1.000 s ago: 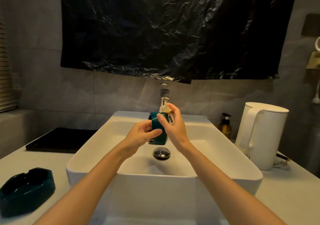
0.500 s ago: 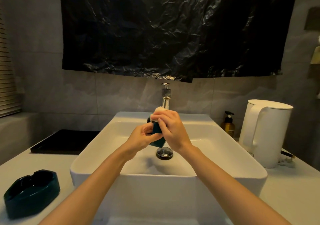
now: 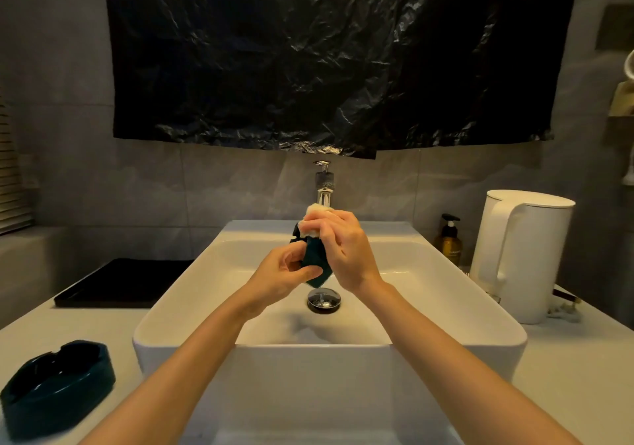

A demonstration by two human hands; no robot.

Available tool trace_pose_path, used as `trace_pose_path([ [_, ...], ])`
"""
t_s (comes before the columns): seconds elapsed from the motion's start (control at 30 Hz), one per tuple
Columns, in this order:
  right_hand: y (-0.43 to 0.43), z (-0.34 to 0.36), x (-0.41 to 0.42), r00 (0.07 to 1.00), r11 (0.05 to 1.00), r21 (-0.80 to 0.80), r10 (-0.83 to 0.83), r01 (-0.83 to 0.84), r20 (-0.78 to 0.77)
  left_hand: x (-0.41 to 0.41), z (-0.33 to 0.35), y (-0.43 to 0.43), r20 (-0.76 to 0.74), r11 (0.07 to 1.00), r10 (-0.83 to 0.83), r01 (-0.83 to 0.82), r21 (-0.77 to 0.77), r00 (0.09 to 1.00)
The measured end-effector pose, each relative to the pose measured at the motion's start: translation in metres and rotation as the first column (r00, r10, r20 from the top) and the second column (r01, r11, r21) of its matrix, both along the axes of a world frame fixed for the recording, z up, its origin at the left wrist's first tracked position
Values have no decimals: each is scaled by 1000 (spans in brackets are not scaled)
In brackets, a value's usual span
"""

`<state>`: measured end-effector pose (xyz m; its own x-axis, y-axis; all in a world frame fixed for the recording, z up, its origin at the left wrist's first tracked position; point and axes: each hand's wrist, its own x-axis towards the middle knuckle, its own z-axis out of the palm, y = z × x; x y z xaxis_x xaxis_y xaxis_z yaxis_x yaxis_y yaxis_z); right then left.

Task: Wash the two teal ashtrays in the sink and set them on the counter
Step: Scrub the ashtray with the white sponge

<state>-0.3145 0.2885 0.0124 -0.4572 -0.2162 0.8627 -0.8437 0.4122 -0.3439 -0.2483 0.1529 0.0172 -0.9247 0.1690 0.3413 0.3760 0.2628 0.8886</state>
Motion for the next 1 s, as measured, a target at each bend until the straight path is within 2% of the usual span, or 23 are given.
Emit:
trace_pose_path([
  [0.03, -1, 2, -2, 998, 1000, -6, 18, -17, 53, 0, -1, 0, -16, 1000, 6, -6, -20, 1000],
  [0.1, -3, 9, -4, 946, 987, -131, 134, -98, 295, 1, -3, 1, -30, 999, -2, 0, -50, 1000],
  [0.17, -4, 15, -7, 806, 951, -288, 254, -109, 535, 1, -3, 1, -35, 997, -16, 13, -71, 999],
  [0.27, 1, 20, -7, 620, 913, -400, 358, -77, 698, 3, -1, 4, -19, 996, -42, 40, -74, 999],
  [0.33, 7, 21, -6, 394, 881, -467, 457, -77, 797, 3, 0, 4, -14, 996, -54, 53, -75, 998],
  [0.4, 13, 21, -2, 177, 857, -505, 516, -109, 838, 4, 0, 4, -13, 996, -58, 57, -74, 998],
  [0.43, 16, 21, -1, 107, 844, -522, 534, -121, 839, 4, 1, 4, -16, 996, -57, 56, -72, 998],
  [0.57, 27, 24, 5, -54, 778, -603, 604, -174, 795, 4, 0, 2, -35, 998, -45, 43, -52, 998],
  [0.63, 28, 24, 5, -51, 777, -602, 604, -184, 795, 4, 0, 2, -39, 997, -43, 40, -71, 998],
  [0.77, 19, 18, -1, 86, 840, -522, 536, -146, 840, 2, 0, 2, -24, 993, -40, 37, -114, 999],
  [0.9, 9, 15, 0, 386, 874, -460, 483, -157, 786, -1, 5, 4, 22, 999, -5, 4, 39, 1000],
  [1.0, 5, 14, 4, 513, 875, -435, 479, -213, 713, -3, 7, 1, 45, 985, -7, -1, 173, 999],
])
